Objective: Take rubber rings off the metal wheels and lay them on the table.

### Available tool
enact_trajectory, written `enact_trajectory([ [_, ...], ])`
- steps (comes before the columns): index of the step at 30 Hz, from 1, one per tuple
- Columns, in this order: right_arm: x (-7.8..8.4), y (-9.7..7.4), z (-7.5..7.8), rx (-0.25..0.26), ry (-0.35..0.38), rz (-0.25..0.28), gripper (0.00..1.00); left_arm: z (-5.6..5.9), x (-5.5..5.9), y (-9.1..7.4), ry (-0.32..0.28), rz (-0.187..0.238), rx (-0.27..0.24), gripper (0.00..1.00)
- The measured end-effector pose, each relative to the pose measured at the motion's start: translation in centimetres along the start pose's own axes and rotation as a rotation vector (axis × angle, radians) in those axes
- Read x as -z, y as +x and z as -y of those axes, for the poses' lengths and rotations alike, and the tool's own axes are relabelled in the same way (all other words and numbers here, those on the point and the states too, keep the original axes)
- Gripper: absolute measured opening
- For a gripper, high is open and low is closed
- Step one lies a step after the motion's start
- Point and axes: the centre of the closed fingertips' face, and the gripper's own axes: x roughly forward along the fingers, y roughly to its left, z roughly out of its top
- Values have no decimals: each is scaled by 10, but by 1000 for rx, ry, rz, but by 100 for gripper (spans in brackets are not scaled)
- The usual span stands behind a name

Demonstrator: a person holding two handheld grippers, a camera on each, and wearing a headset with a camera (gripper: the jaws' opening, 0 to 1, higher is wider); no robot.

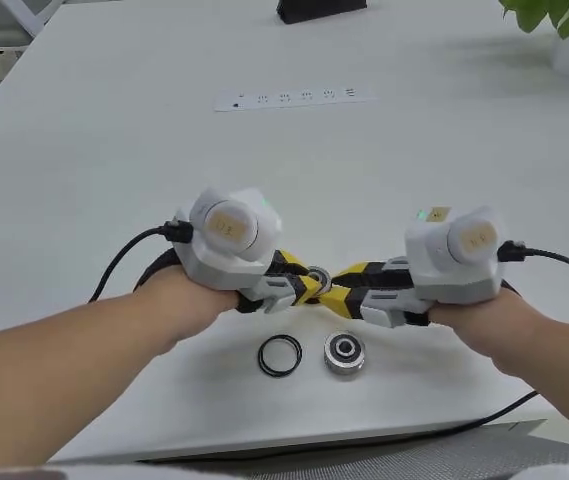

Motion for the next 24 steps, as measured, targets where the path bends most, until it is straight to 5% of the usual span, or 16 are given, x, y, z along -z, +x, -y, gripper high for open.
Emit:
enact_trajectory([
  [1,6,-2,2,7,-19,-33,7,0,0,0,0,-1,0,7],
  [3,4,-3,1,-7,23,-2,4,0,0,0,-1,0,0,7],
  [12,3,-3,1,-4,6,-2,0,0,1,-1,-3,-1,-2,7],
  [21,5,-4,0,-11,13,-12,0,1,1,-1,-3,-2,0,7],
  [24,4,-5,-1,-17,3,3,10,1,1,-1,-3,-1,1,7],
])
